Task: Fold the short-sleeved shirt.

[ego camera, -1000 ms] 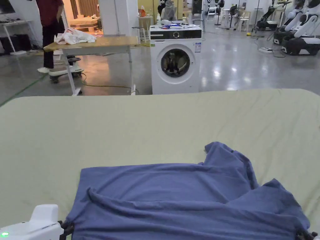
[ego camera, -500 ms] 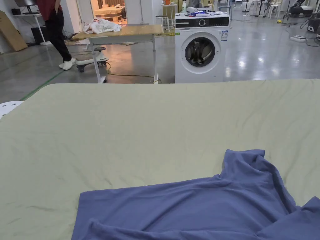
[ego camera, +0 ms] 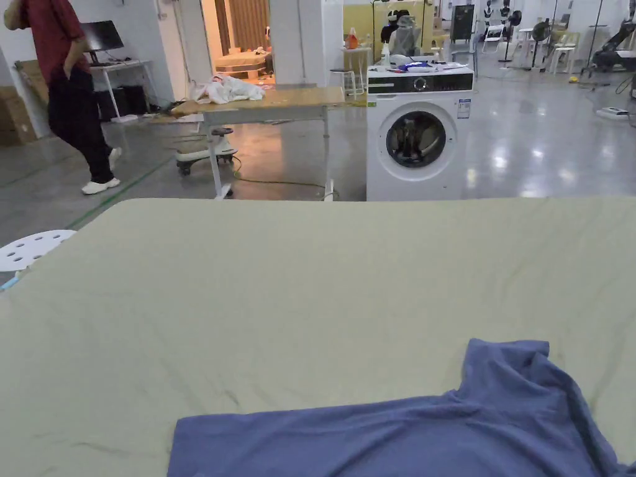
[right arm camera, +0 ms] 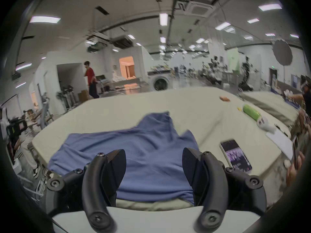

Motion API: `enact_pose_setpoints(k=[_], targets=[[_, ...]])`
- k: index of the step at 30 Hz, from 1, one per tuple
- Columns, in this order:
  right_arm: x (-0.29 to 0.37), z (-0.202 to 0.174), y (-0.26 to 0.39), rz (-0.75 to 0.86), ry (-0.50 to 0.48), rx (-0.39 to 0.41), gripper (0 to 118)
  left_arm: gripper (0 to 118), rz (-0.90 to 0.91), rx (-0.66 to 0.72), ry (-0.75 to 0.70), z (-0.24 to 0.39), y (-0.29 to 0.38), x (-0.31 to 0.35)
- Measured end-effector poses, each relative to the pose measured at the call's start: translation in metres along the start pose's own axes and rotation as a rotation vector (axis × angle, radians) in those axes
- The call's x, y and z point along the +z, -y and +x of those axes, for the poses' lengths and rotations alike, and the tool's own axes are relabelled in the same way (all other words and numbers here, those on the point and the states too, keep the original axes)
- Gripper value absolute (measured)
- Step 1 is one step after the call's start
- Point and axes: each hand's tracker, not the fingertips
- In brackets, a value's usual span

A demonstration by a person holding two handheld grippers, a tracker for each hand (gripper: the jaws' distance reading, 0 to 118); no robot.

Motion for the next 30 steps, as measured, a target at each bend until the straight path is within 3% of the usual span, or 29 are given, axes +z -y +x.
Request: enact_pose_setpoints(k=[2,4,6,8,11,21,25,26,27,30], targets=[[0.007,-0.015,-0.007,0.017,-0.039,0.023,71,81,0.008,0.018,-0.01,0.008,-0.009,0.006],[0.014,-0.028,-0.012,0.038,-0.071,0.048,53,78,0.035,0.007,-0.034,0.015,-0.014,0.011],[0.022,-0.039,-0.012,0.092,-0.101,0.078,17,48,0.048,0.005,-0.023,0.019,-0.018,0.018],[0.028,-0.048,-0.011,0.121,-0.128,0.085,7,10,0.052,0.031,-0.02,0.021,-0.019,0.019],[0.029,-0.057,-0.009,0.122,-0.146,0.078,0,0,0.012,0.096,0.036,0.021,-0.019,0.021],[0.017,-0.05,-0.007,0.071,-0.12,0.039,0,2,-0.085,0.122,0.036,0.002,-0.005,-0.015],[0.015,-0.042,0.002,0.046,-0.11,0.001,0,27,-0.251,0.173,0.055,-0.032,0.009,-0.084],[0.014,-0.037,0.008,0.036,-0.108,-0.018,0,62,-0.312,0.203,0.071,-0.042,0.015,-0.11],[0.013,-0.033,0.011,0.024,-0.105,-0.038,0,78,-0.352,0.209,0.066,-0.05,0.023,-0.133],[0.01,-0.026,0.018,-0.019,-0.089,-0.071,0,81,-0.438,0.15,0.041,-0.068,0.037,-0.204]])
